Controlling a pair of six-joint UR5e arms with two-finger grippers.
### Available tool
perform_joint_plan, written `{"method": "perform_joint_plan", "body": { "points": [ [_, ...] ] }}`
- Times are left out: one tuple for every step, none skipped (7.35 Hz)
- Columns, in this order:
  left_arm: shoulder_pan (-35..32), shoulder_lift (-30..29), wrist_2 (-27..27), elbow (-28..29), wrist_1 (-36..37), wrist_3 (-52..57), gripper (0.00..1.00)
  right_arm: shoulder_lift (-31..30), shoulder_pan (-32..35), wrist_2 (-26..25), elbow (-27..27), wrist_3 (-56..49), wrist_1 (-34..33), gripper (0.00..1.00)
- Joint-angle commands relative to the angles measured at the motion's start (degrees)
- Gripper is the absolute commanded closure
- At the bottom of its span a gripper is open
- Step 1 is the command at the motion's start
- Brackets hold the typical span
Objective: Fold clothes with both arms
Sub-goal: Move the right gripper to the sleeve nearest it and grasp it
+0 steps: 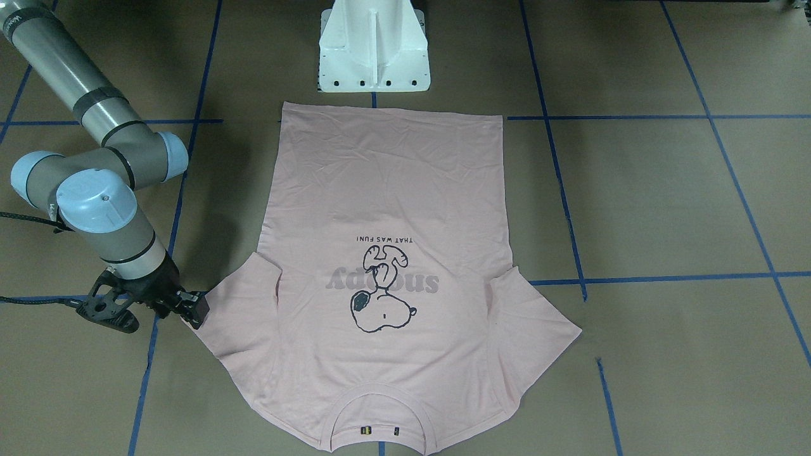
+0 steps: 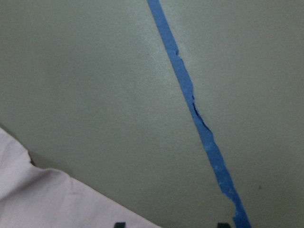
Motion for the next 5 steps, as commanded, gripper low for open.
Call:
{"method": "perform_joint_plan", "body": {
  "points": [
    [0.00,0.00,-0.07,-0.20,0.00,-0.69,0.00,-0.21,-0.05,0.00,0.01,0.03,0.00,0.53],
    [0.00,0.00,-0.07,-0.20,0.00,-0.69,0.00,-0.21,-0.05,0.09,0.18,0.38,0.00,0.84],
    [0.00,0.00,-0.07,-0.20,0.00,-0.69,0.00,-0.04,-0.31,0.09,0.18,0.55,0.00,1.00],
    [0.00,0.00,-0.07,-0.20,0.00,-0.69,0.00,-0.12,-0.40,0.09,0.36,0.55,0.00,1.00],
    [0.00,0.08,-0.07,-0.29,0.00,-0.69,0.00,-0.04,-0.66,0.09,1.14,0.55,-0.09,1.00]
  ]
}}
